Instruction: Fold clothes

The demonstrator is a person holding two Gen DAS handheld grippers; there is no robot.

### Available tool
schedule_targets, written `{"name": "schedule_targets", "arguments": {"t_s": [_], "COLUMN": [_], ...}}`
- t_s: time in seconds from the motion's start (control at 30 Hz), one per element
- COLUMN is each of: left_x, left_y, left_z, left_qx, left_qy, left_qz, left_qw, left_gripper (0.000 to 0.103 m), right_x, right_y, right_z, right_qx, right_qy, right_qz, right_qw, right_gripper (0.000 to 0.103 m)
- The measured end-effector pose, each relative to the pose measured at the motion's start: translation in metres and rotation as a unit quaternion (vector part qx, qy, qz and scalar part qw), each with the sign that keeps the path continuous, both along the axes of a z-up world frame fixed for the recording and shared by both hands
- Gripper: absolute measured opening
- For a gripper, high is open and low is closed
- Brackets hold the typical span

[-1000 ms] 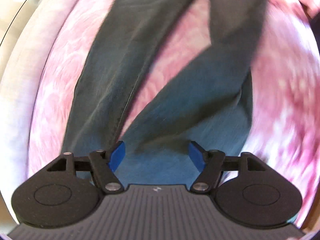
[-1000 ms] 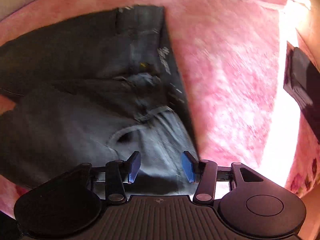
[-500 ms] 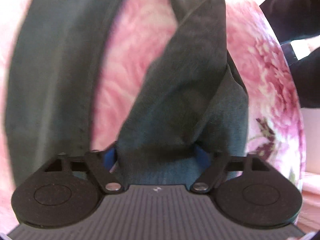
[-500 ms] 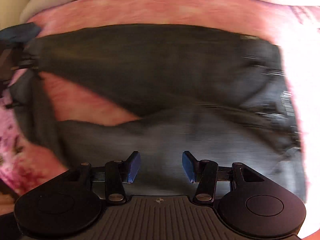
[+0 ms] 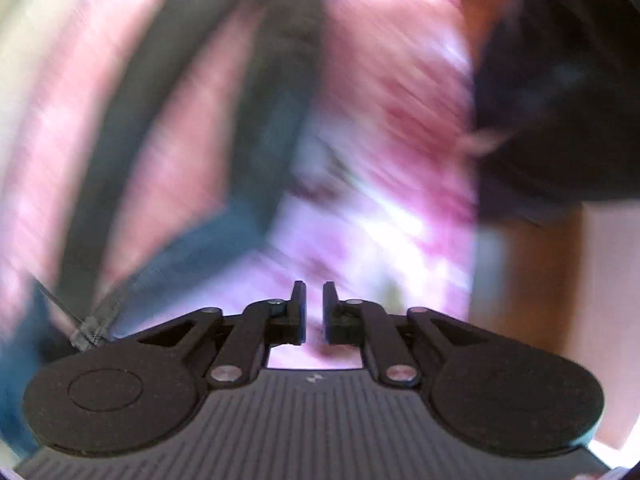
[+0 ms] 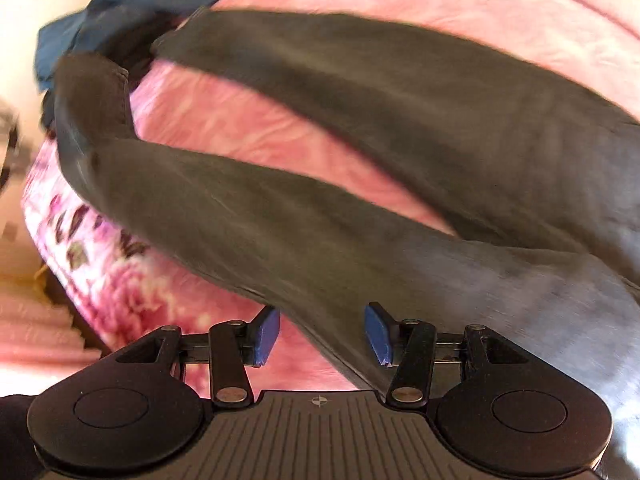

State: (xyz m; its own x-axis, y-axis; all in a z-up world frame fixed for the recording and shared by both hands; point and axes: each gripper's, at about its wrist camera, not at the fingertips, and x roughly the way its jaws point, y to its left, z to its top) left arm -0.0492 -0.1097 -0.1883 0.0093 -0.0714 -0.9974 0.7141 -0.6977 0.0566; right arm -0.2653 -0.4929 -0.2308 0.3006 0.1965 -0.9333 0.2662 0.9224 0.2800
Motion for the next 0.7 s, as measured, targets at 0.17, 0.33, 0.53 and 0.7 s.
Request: {"name": "schedule_targets", "arguments": {"t_s": [0.17,0.33,0.53,0.7], "left_x": [0.005,0.041,0.109,0.134], "left_y": [0.018,-0.014,-0.08,-0.107], "left_z": [0.007,-0.003,-0.065,-0.094], "left_qx": [-0.028,-0.089,-0.093,-0.022], "left_qy": [0.015,-0.004,-0.049,0.0], "left_qz": [0.132,0.229,0.233,0.178], "left_qw": [0.9907,0.9693,0.9668,0.9838], "left_gripper": [0.034,0.051,0.055,0.038], "right_x": [0.018,0.029,0.001,-0.049], "right_y": [0.013,0.008,-0.012,-0.025], "right_z": [-0.004,-0.009,0.003,-0.012], "right_qx": [0.017,0.002,-0.013,-0.018], "right_qy": [0.007,0.005,0.036,0.101], "right_qz": [0.075,0.085,0.053,-0.011], "right_qw": [0.997,0.996,0.998,0.995], "right_gripper": [0.051,0.052,0.065,0.067]}}
